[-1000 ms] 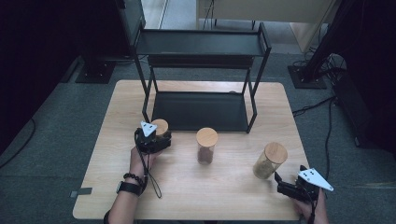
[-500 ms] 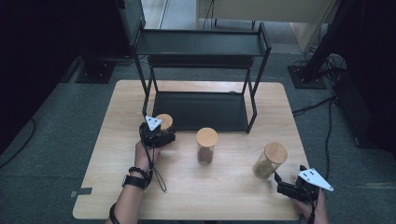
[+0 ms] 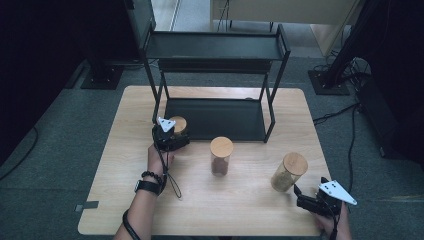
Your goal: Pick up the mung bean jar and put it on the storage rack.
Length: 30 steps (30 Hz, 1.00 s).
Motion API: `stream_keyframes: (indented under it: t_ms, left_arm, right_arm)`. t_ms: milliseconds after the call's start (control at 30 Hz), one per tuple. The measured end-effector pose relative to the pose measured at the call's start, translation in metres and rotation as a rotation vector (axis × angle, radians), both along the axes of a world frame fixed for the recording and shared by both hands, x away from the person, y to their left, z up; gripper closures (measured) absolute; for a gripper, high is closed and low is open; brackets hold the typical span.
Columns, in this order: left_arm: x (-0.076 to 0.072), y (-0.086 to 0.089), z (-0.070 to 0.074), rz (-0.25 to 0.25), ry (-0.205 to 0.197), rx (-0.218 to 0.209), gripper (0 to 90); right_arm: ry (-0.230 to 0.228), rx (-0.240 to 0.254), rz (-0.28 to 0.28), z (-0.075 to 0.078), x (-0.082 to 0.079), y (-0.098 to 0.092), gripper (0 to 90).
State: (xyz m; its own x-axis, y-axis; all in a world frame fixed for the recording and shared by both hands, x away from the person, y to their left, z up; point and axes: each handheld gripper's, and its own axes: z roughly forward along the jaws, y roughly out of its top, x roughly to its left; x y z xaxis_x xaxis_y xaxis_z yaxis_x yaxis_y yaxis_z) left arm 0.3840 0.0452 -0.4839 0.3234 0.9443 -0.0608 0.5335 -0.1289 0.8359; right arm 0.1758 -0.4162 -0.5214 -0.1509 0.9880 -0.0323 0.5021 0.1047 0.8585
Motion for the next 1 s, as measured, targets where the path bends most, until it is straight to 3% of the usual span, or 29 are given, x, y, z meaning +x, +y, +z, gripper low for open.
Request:
stream_keyframes:
  t_ms: [600,1000]
  left_arm:
    - [0.026,-0.014,-0.005,0.019,0.018,0.02,25.4]
    - [0.036,-0.017,-0.006,0.03,0.017,0.029,25.4]
  right_arm:
    - [0.003,0.001,0.003,0.0,0.0,0.0,0.2]
    - [0.003,0.002,0.003,0.0,0.0,0.0,0.2]
